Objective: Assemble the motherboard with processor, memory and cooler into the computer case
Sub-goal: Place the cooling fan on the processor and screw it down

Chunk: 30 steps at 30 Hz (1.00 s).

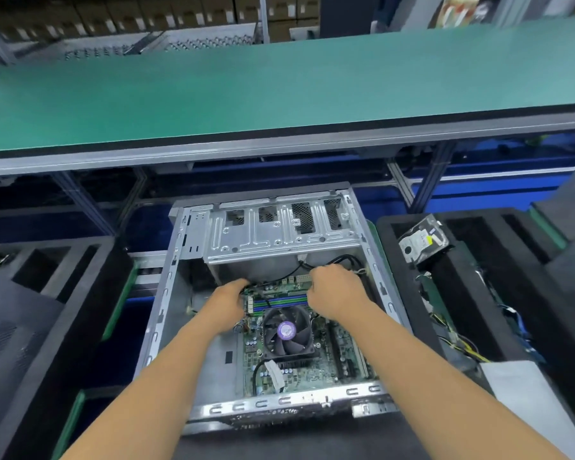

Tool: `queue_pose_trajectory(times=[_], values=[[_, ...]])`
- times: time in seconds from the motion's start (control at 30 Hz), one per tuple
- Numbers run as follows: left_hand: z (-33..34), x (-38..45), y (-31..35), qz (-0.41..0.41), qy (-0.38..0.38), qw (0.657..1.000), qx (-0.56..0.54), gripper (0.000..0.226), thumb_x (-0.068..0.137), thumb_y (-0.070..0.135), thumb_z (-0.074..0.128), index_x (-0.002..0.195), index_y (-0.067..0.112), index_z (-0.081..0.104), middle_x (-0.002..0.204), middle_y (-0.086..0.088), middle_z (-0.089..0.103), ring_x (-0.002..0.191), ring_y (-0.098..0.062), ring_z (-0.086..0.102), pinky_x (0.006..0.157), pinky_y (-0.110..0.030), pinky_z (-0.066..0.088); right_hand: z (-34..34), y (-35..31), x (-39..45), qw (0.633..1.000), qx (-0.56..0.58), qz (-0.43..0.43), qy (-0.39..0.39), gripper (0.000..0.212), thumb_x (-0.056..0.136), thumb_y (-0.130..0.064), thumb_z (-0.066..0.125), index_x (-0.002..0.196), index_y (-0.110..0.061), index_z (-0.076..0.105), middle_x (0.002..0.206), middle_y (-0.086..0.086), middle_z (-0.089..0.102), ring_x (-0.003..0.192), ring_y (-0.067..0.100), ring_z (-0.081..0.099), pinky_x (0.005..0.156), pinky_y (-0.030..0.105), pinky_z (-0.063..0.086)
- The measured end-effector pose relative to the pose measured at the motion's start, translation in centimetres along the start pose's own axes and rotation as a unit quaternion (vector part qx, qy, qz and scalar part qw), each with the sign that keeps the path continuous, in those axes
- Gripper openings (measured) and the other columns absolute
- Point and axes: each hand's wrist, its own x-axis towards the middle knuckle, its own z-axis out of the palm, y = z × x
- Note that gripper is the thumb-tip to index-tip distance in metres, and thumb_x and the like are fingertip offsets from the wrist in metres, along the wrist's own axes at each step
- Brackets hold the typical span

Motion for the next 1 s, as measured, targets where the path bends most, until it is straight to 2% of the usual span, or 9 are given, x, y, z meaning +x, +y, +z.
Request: queue_pose_trajectory(times=[0.1, 0.2, 0.27, 0.4, 0.5, 0.57, 0.67, 0.73, 1.0], values=[[0.4, 0.9, -0.3, -0.008, 0.011, 1.0, -0.006, 0.043, 0.093, 0.001, 0.042, 0.135, 0.012, 0.046, 0.111, -0.015, 0.06, 0.066, -0.02, 0.054, 0.063, -0.028, 0.045, -0.1, 0.2, -0.2, 0.999, -0.016, 0.014, 0.025, 0.013, 0.09, -0.018, 0.052, 0.08, -0.01, 0.05, 0.087, 0.013, 0.062, 0.093, 0.031, 0.054, 0.071, 0.034, 0.038], [0.5, 1.2, -0.1, -0.034, 0.029, 0.999, 0.028, 0.05, 0.093, 0.005, 0.048, 0.142, 0.005, 0.037, 0.136, -0.02, 0.049, 0.111, -0.03, 0.055, 0.093, -0.033, 0.043, -0.1, 0.5, -0.1, 0.998, -0.035, 0.031, 0.042, 0.016, 0.092, -0.024, 0.055, 0.085, -0.01, 0.051, 0.096, 0.014, 0.064, 0.105, 0.031, 0.052, 0.077, 0.038, 0.04], [0.3, 1.2, 0.1, -0.053, 0.022, 0.997, 0.058, 0.052, 0.092, 0.006, 0.051, 0.142, 0.002, 0.036, 0.14, -0.02, 0.046, 0.125, -0.033, 0.047, 0.1, -0.033, 0.038, -0.1, 0.8, -0.1, 0.997, -0.047, 0.041, 0.055, 0.017, 0.092, -0.025, 0.055, 0.084, -0.011, 0.051, 0.098, 0.014, 0.064, 0.105, 0.03, 0.051, 0.075, 0.036, 0.038], [0.0, 0.7, 0.4, -0.043, 0.007, 0.994, 0.103, 0.034, 0.091, 0.005, 0.052, 0.125, 0.003, 0.053, 0.12, -0.018, 0.058, 0.109, -0.031, 0.056, 0.087, -0.031, 0.042, -0.3, 0.8, -0.4, 0.993, -0.092, 0.035, 0.067, 0.021, 0.094, -0.023, 0.051, 0.076, -0.013, 0.048, 0.088, 0.009, 0.064, 0.094, 0.027, 0.056, 0.078, 0.034, 0.035], [-0.4, 0.1, 0.6, -0.049, 0.039, 0.993, 0.1, 0.007, 0.093, 0.017, 0.056, 0.093, 0.01, 0.057, 0.092, -0.011, 0.062, 0.082, -0.027, 0.056, 0.072, -0.031, 0.044, -0.4, 0.7, -0.6, 0.991, -0.105, 0.044, 0.064, 0.021, 0.095, -0.025, 0.05, 0.079, -0.012, 0.048, 0.091, 0.009, 0.064, 0.094, 0.026, 0.057, 0.086, 0.035, 0.039], [-0.4, -0.1, 0.7, -0.068, 0.065, 0.992, 0.086, 0.021, 0.092, 0.018, 0.055, 0.074, 0.015, 0.047, 0.074, -0.005, 0.055, 0.068, -0.023, 0.05, 0.061, -0.03, 0.041, -0.5, 0.6, -0.7, 0.992, -0.1, 0.052, 0.061, 0.024, 0.095, -0.024, 0.05, 0.075, -0.012, 0.046, 0.091, 0.01, 0.064, 0.092, 0.026, 0.057, 0.087, 0.035, 0.04], [-0.8, -0.5, 1.0, -0.064, 0.093, 0.991, 0.075, 0.004, 0.09, 0.014, 0.048, 0.085, 0.015, 0.048, 0.076, -0.005, 0.054, 0.063, -0.021, 0.048, 0.056, -0.028, 0.038, -0.4, 0.6, -0.9, 0.992, -0.093, 0.06, 0.053, 0.026, 0.095, -0.023, 0.051, 0.073, -0.011, 0.045, 0.091, 0.01, 0.064, 0.093, 0.026, 0.057, 0.088, 0.034, 0.039], [-1.0, -0.5, 1.0, -0.054, 0.103, 0.991, 0.064, 0.016, 0.087, 0.01, 0.046, 0.101, 0.017, 0.051, 0.084, -0.008, 0.058, 0.07, -0.026, 0.051, 0.06, -0.03, 0.04, -0.4, 0.5, -0.9, 0.992, -0.086, 0.068, 0.056, 0.023, 0.094, -0.024, 0.053, 0.076, -0.01, 0.048, 0.094, 0.011, 0.064, 0.096, 0.027, 0.056, 0.089, 0.035, 0.04], [-1.5, -0.5, 1.6, -0.006, 0.104, 0.995, 0.002, 0.027, 0.079, 0.003, 0.043, 0.073, 0.024, 0.06, 0.072, 0.001, 0.063, 0.065, -0.021, 0.057, 0.059, -0.03, 0.048, 0.1, 0.5, -1.4, 0.991, -0.089, 0.09, 0.043, 0.013, 0.09, -0.022, 0.053, 0.081, -0.012, 0.05, 0.098, 0.011, 0.067, 0.102, 0.028, 0.056, 0.074, 0.033, 0.037]])
